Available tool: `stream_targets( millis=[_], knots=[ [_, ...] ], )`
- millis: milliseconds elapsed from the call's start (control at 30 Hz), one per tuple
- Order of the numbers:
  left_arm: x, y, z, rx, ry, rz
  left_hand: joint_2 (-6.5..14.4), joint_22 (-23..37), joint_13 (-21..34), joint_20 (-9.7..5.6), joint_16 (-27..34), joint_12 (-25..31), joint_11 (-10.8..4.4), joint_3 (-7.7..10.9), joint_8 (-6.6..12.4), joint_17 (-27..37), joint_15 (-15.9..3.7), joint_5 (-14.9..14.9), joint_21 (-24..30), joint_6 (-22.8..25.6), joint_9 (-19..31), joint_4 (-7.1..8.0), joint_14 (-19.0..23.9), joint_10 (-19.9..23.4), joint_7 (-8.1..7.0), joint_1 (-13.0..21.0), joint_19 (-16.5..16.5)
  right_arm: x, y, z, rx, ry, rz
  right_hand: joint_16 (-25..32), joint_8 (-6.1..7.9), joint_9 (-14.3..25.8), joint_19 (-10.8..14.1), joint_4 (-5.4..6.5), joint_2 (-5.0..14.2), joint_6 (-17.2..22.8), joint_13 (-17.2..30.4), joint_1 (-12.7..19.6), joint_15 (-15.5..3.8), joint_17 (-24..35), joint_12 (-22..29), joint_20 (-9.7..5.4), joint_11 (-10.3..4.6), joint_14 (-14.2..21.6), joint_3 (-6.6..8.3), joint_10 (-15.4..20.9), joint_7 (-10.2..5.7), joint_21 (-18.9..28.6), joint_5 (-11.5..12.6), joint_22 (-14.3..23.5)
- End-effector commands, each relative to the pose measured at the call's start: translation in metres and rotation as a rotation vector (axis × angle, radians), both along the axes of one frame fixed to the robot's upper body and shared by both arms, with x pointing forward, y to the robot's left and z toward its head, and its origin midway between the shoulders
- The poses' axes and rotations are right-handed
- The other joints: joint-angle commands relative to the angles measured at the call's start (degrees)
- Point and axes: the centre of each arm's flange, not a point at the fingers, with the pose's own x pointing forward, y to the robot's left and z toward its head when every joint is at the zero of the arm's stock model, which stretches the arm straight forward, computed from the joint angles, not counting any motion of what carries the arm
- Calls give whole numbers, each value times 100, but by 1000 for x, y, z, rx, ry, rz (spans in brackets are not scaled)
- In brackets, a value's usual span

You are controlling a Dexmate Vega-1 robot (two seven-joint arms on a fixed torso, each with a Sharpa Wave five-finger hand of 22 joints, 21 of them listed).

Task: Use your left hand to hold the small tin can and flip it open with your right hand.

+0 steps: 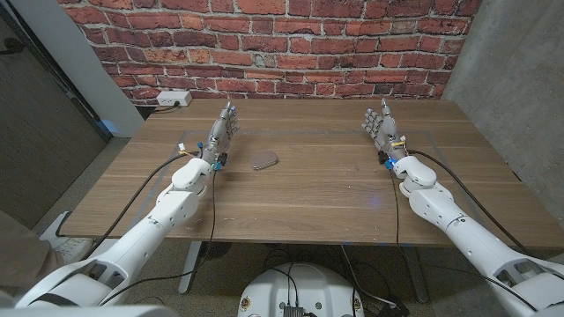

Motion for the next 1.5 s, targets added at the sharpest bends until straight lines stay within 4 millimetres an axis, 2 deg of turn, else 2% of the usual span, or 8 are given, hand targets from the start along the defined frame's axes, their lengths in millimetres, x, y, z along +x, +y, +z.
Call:
stream_targets(
  millis=[33,367,667,733,800,867,1333,1500],
  knots=[
    [3,0,3,-9,2,-4,9,17,-2,-10,34,28,-30,50,46,3,-169,33,21,23,8,-4,-64,1,-40,48,-42,6,2,6,-6,6,7,24,33,10,-45,-2,-37,-20,9,15,-13,28,26,-2,-11,-38,26,-43,13,17,25,22],
    [-4,1,-2,-11,-1,-22,28,18,-39,-6,37,33,-39,49,61,-41,-167,34,-12,75,-35,-15,-62,7,-21,56,-24,-3,8,9,-13,-1,-11,52,42,8,40,-44,-9,-13,8,79,-58,21,84,-95,-19,55,32,126,1,-18,23,21],
    [-10,10,-8,-2,-34,29,60,18,-118,-43,82,115,-90,41,150,-130,-232,32,-55,382,-131,-42,62,230,-28,78,122,-9,13,6,-47,-5,-12,51,38,7,60,-103,10,-44,12,165,26,18,131,34,-52,98,40,288,-13,-89,17,21],
    [-12,10,-9,12,-33,46,79,24,-153,-161,87,119,-65,40,145,-168,-248,34,-23,430,-176,-59,101,269,-18,98,329,-10,11,7,-68,-3,-18,48,35,7,64,-113,10,-56,12,179,11,18,131,49,-41,95,42,291,-11,-95,16,21],
    [-17,9,-9,29,-33,66,94,32,-189,-253,104,137,-41,34,148,-201,-235,34,37,507,-225,-78,183,350,46,119,629,-11,10,7,-56,-1,-13,48,36,7,78,-145,12,-72,14,229,-4,18,129,63,-25,102,54,295,-5,-107,12,20],
    [-21,8,-9,41,-41,76,96,34,-201,-210,127,146,-37,29,155,-211,-249,32,40,552,-242,-86,262,389,62,125,694,-12,10,9,-58,-2,-16,49,37,7,94,-183,15,-90,15,289,-2,18,134,94,-22,113,70,315,-4,-119,7,18],
    [-36,1,1,66,-64,63,122,33,-230,-104,119,141,-13,11,108,-229,-241,30,-82,517,-286,-86,316,437,19,117,577,-17,7,9,-103,-29,-12,23,88,7,125,-513,132,-105,23,843,-31,18,126,166,-5,87,271,361,-8,-260,-58,12],
    [-43,1,8,148,-90,110,126,32,-234,-114,115,141,-21,4,104,-231,-240,28,-87,520,-293,-83,319,450,21,110,608,-21,3,13,-174,-41,-8,-7,122,6,48,-700,151,-56,25,1131,2,19,87,213,0,-14,357,288,-35,-376,-96,17]
  ],
)
